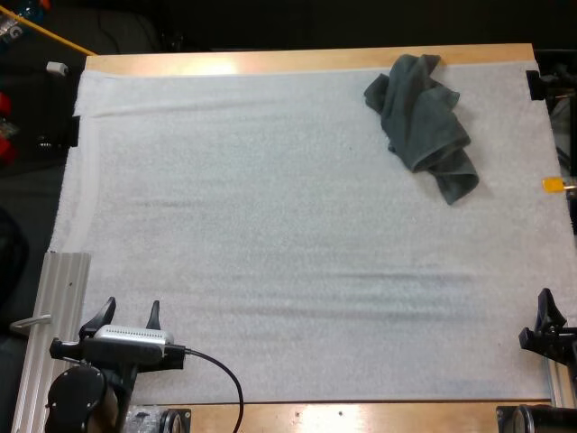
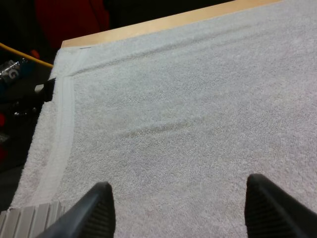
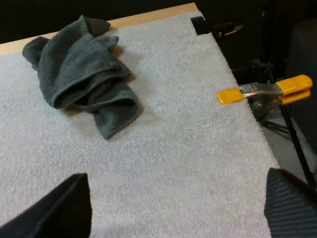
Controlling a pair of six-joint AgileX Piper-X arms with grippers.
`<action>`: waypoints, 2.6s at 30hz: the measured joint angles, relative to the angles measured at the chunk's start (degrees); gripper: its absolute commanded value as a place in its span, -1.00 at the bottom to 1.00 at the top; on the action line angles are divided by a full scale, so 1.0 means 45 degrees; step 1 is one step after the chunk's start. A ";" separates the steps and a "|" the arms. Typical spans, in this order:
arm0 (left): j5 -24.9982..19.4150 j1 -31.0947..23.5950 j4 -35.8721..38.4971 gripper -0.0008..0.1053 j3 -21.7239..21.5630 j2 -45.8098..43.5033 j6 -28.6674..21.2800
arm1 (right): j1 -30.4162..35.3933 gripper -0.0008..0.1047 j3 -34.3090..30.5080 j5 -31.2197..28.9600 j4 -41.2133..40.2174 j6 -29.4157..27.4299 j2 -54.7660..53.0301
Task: Pick towel from pile, fold and stack
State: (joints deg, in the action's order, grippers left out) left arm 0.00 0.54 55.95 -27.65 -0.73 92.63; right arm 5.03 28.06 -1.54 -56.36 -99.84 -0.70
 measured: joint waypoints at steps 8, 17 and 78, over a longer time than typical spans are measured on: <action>0.0683 0.0000 0.0000 0.05 0.0000 0.0000 0.0000 | 0.0000 0.34 0.0019 0.0222 -0.0007 0.0000 0.0000; 0.1700 0.0670 0.0000 0.05 -0.0965 0.0000 0.0110 | -0.0021 0.34 0.1546 0.1934 -0.0853 0.0000 0.0532; 0.2732 0.5350 0.0000 0.05 -0.3945 0.3640 0.0141 | -0.1966 0.34 0.6218 0.5018 0.7372 0.7625 1.6042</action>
State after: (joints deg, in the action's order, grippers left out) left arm 12.29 24.61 55.95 -45.40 15.65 93.26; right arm -3.81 56.04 21.04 -23.18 -65.53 71.49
